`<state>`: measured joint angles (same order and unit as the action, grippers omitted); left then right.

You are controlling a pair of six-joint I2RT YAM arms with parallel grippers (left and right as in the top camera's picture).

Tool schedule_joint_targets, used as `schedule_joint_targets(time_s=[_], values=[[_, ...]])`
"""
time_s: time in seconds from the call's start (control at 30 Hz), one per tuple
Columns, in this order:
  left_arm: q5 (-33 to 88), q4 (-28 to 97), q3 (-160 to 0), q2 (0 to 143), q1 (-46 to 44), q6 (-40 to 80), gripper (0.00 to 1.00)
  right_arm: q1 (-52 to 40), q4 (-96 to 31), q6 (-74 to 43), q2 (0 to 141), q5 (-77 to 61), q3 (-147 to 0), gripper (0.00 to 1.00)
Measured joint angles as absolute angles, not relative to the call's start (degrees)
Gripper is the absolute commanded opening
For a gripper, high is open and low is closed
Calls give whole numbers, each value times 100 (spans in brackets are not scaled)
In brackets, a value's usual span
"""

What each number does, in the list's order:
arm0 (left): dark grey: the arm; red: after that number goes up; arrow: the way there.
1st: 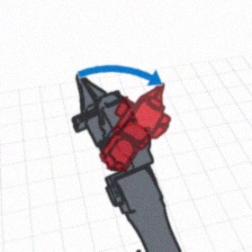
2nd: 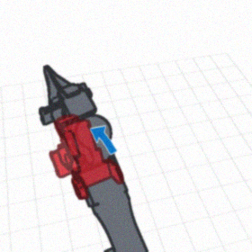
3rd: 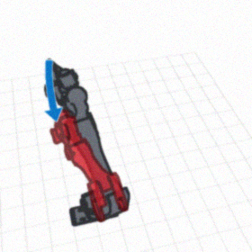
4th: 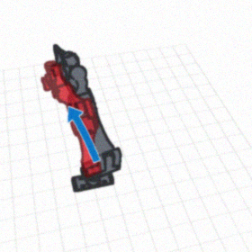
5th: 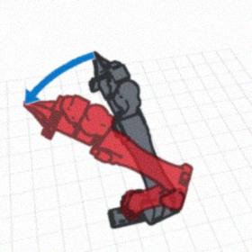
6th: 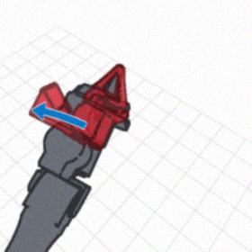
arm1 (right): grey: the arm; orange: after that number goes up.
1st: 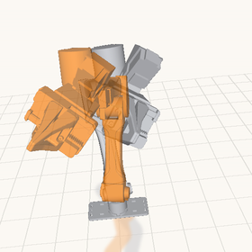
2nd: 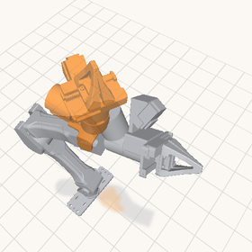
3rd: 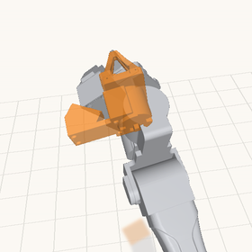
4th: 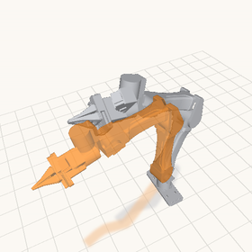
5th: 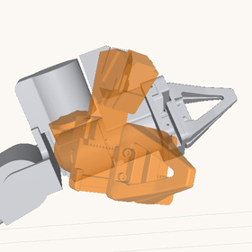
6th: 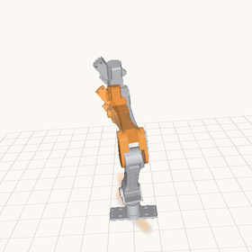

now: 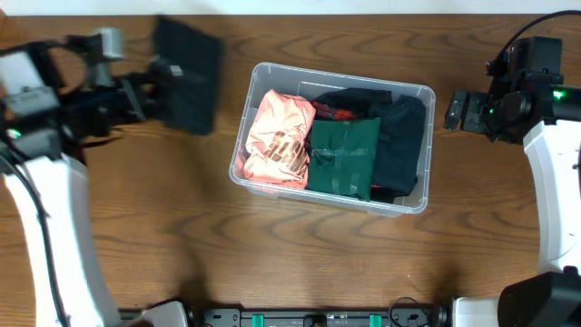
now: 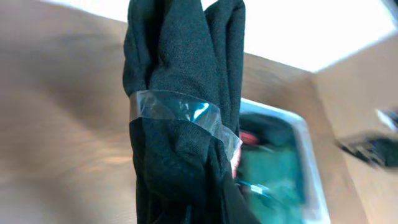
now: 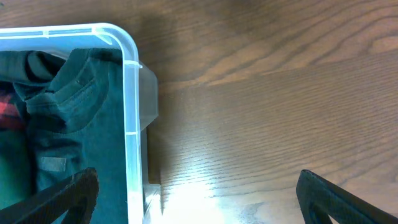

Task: Pack container
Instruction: 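Place the black garment on top of the pink shirt in the box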

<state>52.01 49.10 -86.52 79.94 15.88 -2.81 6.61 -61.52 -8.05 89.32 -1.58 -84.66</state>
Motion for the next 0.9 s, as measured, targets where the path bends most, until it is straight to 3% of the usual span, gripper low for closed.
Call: schedule_joint_targets(time_s=[0.17, 0.4, 0.73, 0.9], values=[[5015, 4984, -8652, 7638, 174, -255, 6, 661, -6152, -803, 8932, -169, -8466, 99], [3566, 5026, -8477, 8055, -1286, -211, 6, 661, -6152, -805, 8932, -169, -8466, 99], [2926, 5015, -8385, 9522, -1695, -172, 6, 661, -6154, -803, 8932, -169, -8466, 99], [2847, 4974, -8383, 9609, -1682, 189, 6, 661, -6152, -803, 8932, -169, -8466, 99]])
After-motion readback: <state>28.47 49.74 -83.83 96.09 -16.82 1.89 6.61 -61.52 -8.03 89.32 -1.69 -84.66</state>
